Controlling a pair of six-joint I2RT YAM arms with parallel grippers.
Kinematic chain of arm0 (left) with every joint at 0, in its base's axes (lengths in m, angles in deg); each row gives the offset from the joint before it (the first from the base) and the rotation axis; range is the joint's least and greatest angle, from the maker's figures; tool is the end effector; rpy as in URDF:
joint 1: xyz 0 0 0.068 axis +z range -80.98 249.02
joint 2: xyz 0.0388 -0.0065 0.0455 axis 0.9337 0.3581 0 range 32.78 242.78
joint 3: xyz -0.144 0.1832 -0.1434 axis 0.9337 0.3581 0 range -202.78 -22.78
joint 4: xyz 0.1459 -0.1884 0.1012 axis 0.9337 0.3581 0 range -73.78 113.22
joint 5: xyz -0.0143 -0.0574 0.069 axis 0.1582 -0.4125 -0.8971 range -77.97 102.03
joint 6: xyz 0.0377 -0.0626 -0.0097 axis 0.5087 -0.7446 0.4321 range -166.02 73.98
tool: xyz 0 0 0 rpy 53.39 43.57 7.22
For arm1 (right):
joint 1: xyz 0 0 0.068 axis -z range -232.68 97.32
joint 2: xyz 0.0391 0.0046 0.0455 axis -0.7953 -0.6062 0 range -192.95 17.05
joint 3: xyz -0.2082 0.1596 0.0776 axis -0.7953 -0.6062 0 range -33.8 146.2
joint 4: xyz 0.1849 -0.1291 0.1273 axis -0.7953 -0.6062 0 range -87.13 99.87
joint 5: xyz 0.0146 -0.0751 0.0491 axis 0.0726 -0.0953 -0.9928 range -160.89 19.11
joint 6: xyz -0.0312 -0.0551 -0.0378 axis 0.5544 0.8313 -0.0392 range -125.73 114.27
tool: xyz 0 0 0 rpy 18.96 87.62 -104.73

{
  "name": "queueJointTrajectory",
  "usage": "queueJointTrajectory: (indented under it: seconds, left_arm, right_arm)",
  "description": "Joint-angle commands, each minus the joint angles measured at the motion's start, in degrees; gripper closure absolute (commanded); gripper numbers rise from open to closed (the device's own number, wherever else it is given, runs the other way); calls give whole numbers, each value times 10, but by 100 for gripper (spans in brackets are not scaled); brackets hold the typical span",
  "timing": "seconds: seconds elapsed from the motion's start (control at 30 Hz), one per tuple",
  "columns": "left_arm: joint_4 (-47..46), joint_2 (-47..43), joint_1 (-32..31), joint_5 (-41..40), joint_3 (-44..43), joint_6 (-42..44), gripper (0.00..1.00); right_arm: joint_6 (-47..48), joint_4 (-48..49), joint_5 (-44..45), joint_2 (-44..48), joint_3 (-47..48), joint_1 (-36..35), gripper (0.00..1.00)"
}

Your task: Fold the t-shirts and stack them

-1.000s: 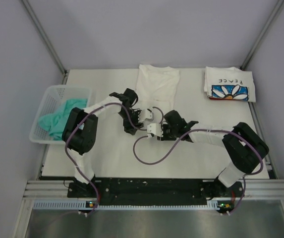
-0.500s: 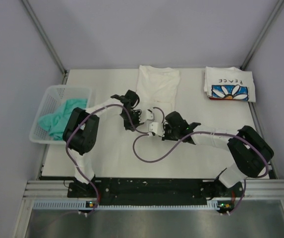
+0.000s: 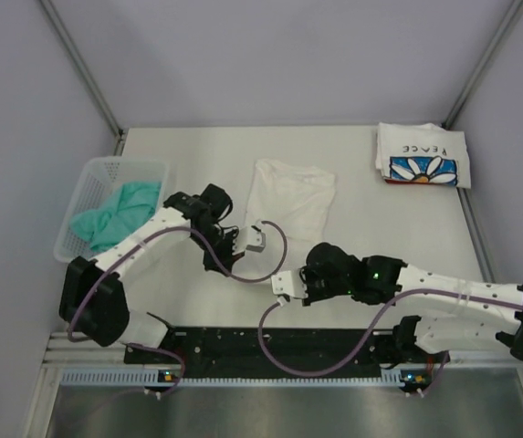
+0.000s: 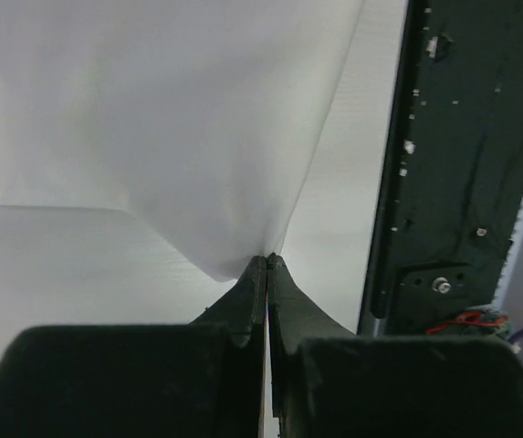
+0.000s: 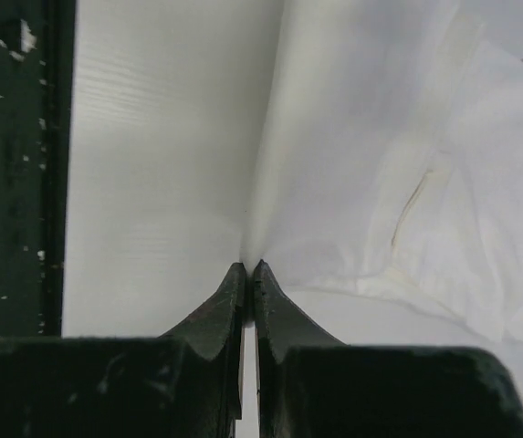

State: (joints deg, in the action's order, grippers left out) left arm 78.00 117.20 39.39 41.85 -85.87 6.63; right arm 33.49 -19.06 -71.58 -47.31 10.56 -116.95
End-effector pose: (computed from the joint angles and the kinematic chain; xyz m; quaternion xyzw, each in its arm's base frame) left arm 0.2082 -0.1538 0.2184 0.6462 0.7163 -0.2402 0.1081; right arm 0.1048 0.2190 0.2235 -0.7366 0.5782 0.0816 0.3412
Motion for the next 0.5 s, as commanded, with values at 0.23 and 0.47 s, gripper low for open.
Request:
queueJointTrajectory:
  seconds: [0.23,0.47]
  left_arm:
    - [199,-127,-18,60,-104,0,100]
    - [153,-59,-3,0,-229,-46,100]
  right_arm:
    - [-87,-116,4,103,103,-66,100]
    - [-93,-88,-19,139,129,57,100]
